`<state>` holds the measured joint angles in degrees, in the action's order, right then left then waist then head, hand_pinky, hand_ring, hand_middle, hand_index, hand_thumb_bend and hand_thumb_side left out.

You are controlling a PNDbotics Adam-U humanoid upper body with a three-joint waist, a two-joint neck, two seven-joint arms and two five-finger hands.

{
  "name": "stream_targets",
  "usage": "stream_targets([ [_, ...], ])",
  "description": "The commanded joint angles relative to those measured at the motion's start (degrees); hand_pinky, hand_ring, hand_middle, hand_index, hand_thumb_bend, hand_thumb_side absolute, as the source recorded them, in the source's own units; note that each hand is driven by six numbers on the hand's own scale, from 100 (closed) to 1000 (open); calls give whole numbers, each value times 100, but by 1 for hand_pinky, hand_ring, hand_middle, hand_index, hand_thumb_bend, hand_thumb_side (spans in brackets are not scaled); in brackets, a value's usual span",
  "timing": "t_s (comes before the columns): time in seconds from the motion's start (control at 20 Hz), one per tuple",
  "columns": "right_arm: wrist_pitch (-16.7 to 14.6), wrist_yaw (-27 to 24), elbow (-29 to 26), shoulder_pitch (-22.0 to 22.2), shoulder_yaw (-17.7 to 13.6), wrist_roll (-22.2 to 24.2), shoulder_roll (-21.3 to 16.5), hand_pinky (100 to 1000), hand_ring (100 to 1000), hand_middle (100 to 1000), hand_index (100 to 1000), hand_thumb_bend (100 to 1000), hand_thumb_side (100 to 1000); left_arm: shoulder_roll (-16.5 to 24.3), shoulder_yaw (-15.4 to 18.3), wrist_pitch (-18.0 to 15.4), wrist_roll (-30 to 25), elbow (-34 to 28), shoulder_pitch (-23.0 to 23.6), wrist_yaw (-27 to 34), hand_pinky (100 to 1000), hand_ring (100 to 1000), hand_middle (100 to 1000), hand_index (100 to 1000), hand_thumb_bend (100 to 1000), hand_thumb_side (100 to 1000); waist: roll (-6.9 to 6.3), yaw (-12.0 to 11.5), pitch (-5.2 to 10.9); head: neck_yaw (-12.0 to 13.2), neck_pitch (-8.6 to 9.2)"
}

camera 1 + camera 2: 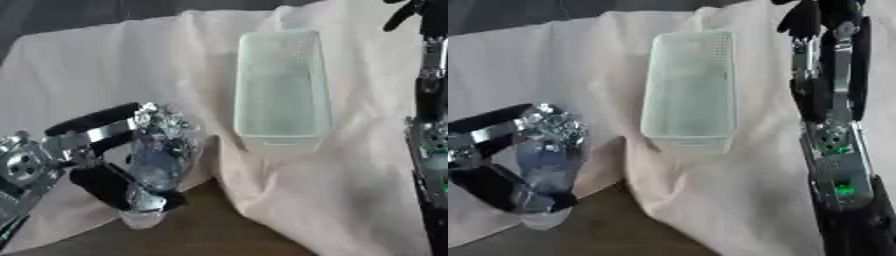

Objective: Pick up objects on the table and place them in the box.

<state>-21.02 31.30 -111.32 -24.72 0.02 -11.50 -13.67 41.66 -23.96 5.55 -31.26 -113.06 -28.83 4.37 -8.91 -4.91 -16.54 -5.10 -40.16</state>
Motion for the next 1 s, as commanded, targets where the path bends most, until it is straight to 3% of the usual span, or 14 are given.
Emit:
stream_targets([
  [0.05, -18, -8, -41, -89, 25, 16, -88, 365, 584, 805, 842, 158, 967, 418, -31, 39, -316, -148, -172, 273, 100, 100, 100, 269, 100, 175, 0, 15, 153, -89, 107],
  [0.35, -31, -19, -22, -84, 39, 28, -95, 365, 584, 805, 842, 161, 967, 526, -2, 70, -415, -154, -243, 248, 100, 100, 100, 269, 100, 160, -6, 26, 167, -112, 189],
  [0.4, -32, -21, -19, -80, 39, 31, -94, 364, 584, 805, 842, 165, 964, 524, 6, 65, -409, -154, -248, 237, 100, 100, 100, 269, 100, 195, -2, 23, 170, -108, 215],
  [0.5, -32, -20, -12, -71, 38, 36, -90, 364, 584, 805, 843, 165, 968, 502, 73, 47, -307, -154, -268, 243, 100, 100, 100, 264, 100, 148, 9, 13, 178, -102, 261],
  [1.0, -29, -12, 39, -19, 25, 42, -65, 362, 584, 805, 843, 171, 966, 200, 689, 12, 1046, -154, -589, 1274, 100, 100, 100, 241, 100, 181, 60, -69, 235, -79, 444],
])
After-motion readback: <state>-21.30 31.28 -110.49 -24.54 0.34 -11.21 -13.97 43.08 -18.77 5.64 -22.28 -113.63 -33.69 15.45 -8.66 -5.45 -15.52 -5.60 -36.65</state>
